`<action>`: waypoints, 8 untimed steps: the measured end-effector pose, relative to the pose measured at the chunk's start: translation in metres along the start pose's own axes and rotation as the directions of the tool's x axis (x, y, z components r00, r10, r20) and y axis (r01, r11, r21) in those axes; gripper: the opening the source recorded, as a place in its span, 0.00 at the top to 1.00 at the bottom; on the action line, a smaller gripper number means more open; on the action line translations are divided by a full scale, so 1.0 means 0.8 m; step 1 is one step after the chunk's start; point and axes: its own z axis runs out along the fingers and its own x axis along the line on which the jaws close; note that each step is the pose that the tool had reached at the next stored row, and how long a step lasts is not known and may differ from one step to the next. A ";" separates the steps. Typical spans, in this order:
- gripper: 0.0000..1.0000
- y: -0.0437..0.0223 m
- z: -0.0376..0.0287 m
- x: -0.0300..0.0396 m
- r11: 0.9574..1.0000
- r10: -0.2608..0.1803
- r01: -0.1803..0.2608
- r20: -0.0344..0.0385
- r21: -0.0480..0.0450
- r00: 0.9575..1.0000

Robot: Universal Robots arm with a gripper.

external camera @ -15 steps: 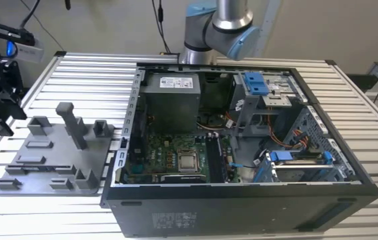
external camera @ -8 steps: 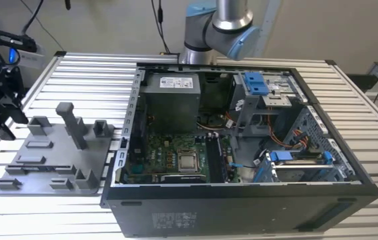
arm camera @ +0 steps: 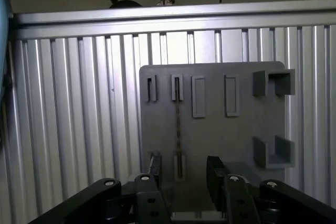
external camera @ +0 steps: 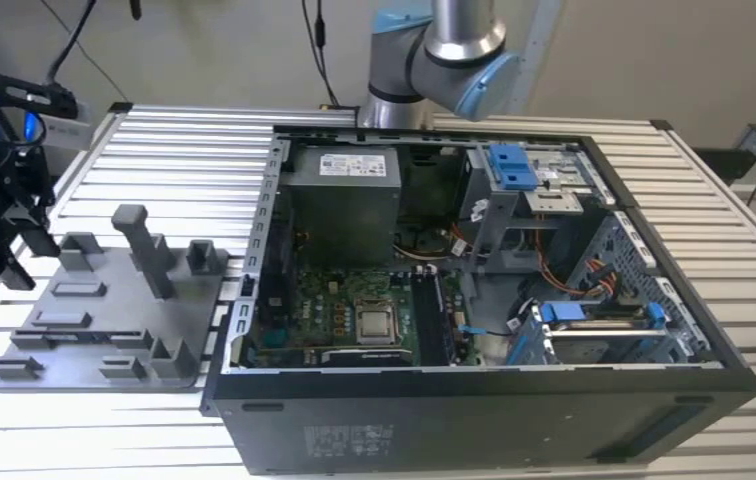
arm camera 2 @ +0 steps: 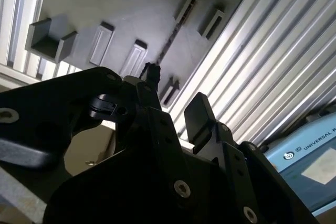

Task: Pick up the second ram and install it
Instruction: 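Pick up the second ram and move it above second insertion slot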

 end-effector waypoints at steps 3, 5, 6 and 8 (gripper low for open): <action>0.52 -0.0002 0.0052 0.0019 1.000 0.000 0.000 0.000 0.000 1.000; 0.52 -0.0003 0.0086 0.0034 1.000 0.000 0.000 0.000 0.000 1.000; 0.52 -0.0004 0.0103 0.0042 1.000 0.000 0.000 0.000 0.000 1.000; 0.52 -0.0005 0.0139 0.0060 1.000 0.000 0.000 0.000 0.000 1.000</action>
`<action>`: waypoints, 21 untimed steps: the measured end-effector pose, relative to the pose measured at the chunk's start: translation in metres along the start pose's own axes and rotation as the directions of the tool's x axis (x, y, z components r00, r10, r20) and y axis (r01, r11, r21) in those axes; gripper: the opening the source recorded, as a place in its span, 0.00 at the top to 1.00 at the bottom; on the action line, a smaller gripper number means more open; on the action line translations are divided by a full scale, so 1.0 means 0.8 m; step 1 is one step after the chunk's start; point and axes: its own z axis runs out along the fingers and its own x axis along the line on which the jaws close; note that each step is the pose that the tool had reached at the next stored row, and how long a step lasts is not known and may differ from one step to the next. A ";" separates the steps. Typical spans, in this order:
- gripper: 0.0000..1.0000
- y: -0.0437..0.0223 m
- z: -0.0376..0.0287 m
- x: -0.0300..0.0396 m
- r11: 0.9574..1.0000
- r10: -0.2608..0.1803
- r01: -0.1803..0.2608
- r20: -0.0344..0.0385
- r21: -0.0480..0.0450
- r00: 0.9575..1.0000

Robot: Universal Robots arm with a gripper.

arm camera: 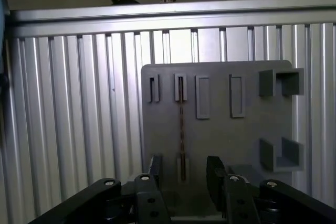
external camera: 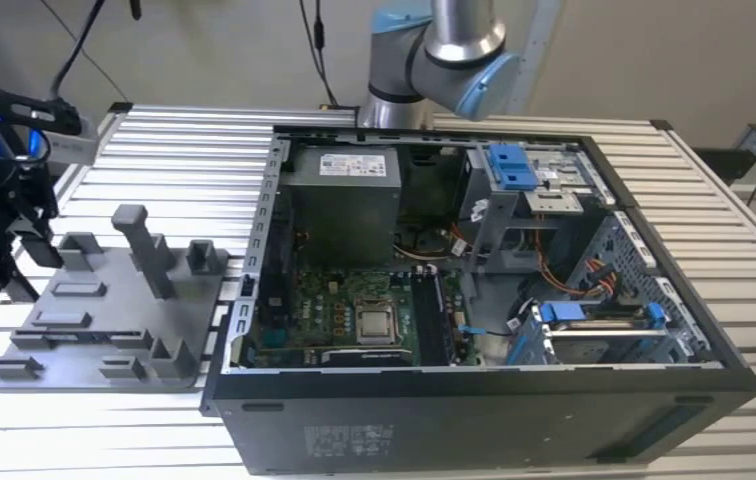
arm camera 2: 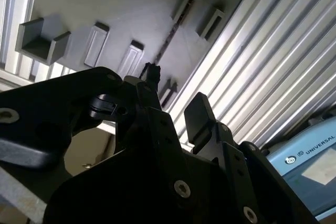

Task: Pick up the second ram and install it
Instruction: 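Pick up the second ram and move it above second insertion slot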

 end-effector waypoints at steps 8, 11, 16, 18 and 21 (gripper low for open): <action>0.52 -0.0003 0.0174 0.0046 1.000 0.000 0.000 0.000 0.000 1.000; 0.52 -0.0005 0.0233 0.0050 1.000 0.000 0.000 0.000 0.000 1.000; 0.52 -0.0006 0.0319 0.0052 1.000 0.000 0.000 0.000 0.000 1.000; 0.52 -0.0003 0.0359 0.0053 1.000 0.000 0.000 0.000 0.000 1.000; 0.52 0.0004 0.0416 0.0054 1.000 0.000 0.000 0.000 0.000 1.000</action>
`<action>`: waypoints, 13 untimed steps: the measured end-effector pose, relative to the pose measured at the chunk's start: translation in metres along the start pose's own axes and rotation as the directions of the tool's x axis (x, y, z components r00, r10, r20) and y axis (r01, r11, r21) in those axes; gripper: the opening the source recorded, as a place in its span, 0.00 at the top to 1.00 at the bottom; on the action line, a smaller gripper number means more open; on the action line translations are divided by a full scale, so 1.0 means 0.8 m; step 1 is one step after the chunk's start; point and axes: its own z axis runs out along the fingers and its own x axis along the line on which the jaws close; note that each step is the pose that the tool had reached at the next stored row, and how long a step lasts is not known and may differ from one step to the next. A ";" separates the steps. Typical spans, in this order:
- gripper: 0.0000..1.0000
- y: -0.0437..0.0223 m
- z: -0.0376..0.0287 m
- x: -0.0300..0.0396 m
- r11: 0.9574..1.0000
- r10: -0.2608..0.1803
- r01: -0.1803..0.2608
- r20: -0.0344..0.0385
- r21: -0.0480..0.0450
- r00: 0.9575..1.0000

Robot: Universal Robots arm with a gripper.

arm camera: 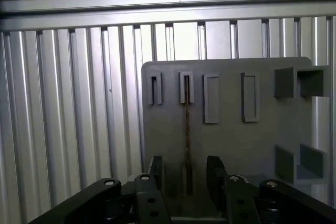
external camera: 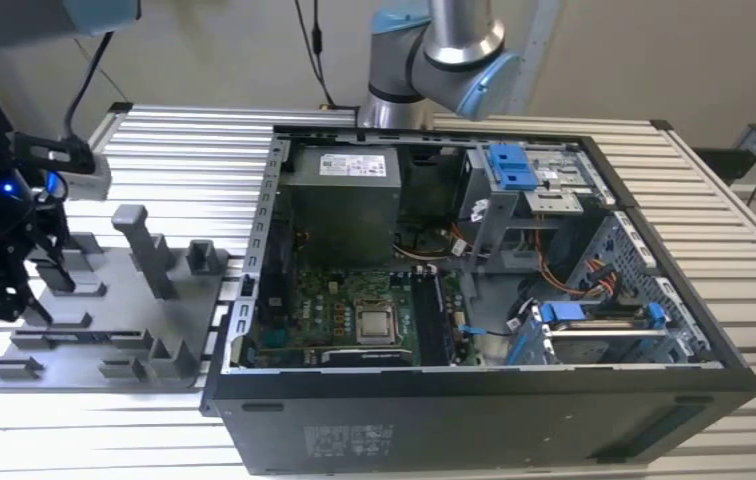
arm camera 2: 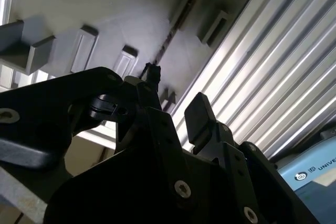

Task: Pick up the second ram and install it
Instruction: 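Pick up the second ram and move it above second insertion slot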

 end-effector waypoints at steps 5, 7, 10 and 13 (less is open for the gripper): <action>0.52 0.0006 0.0108 0.0002 1.000 0.000 0.000 0.000 0.001 1.000; 0.52 0.0007 0.0152 0.0002 1.000 0.000 0.000 0.000 0.001 1.000; 0.52 0.0007 0.0218 0.0002 1.000 0.000 0.000 0.000 0.003 1.000; 0.52 0.0006 0.0281 0.0000 1.000 -0.001 0.001 0.000 0.005 1.000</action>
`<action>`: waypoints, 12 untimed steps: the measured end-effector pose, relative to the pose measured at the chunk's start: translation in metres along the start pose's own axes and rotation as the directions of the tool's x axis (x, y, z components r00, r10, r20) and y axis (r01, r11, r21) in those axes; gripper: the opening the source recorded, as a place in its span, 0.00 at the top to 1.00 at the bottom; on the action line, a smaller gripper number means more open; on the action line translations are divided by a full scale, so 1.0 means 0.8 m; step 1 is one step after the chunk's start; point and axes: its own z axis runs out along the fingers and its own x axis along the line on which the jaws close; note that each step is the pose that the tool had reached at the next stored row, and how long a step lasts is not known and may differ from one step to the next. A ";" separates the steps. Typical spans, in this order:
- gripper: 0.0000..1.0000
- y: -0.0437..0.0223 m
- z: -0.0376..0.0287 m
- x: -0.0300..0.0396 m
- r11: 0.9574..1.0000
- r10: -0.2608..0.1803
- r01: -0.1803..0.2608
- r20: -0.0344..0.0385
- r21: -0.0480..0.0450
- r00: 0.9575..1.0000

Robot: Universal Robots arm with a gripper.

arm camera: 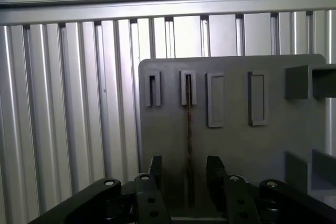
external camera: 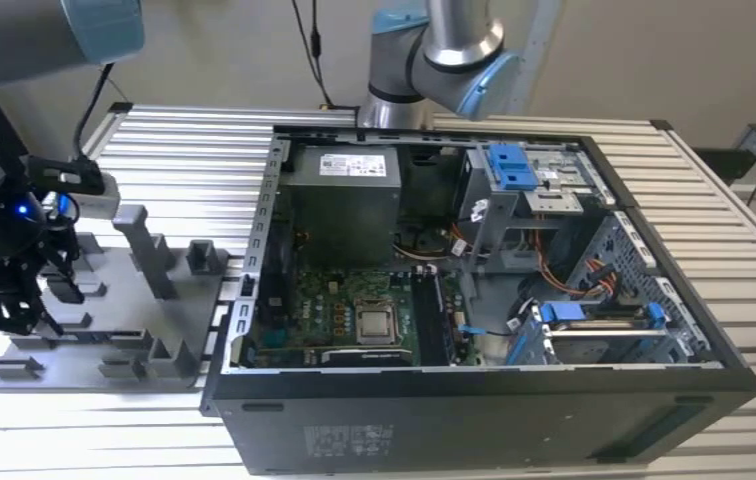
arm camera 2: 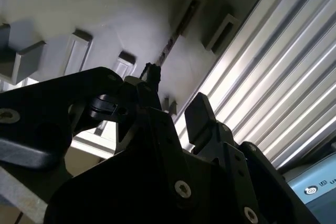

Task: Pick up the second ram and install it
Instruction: 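Pick up the second ram and move it above second insertion slot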

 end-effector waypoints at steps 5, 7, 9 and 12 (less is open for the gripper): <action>0.52 0.0003 0.0101 -0.0010 1.000 -0.001 0.001 0.000 0.006 1.000; 0.52 0.0007 0.0144 -0.0014 1.000 -0.002 0.002 0.001 0.010 1.000; 0.52 0.0015 0.0185 -0.0015 1.000 -0.003 0.003 0.001 0.013 1.000; 0.52 0.0040 0.0243 -0.0018 1.000 -0.004 0.004 0.001 0.017 1.000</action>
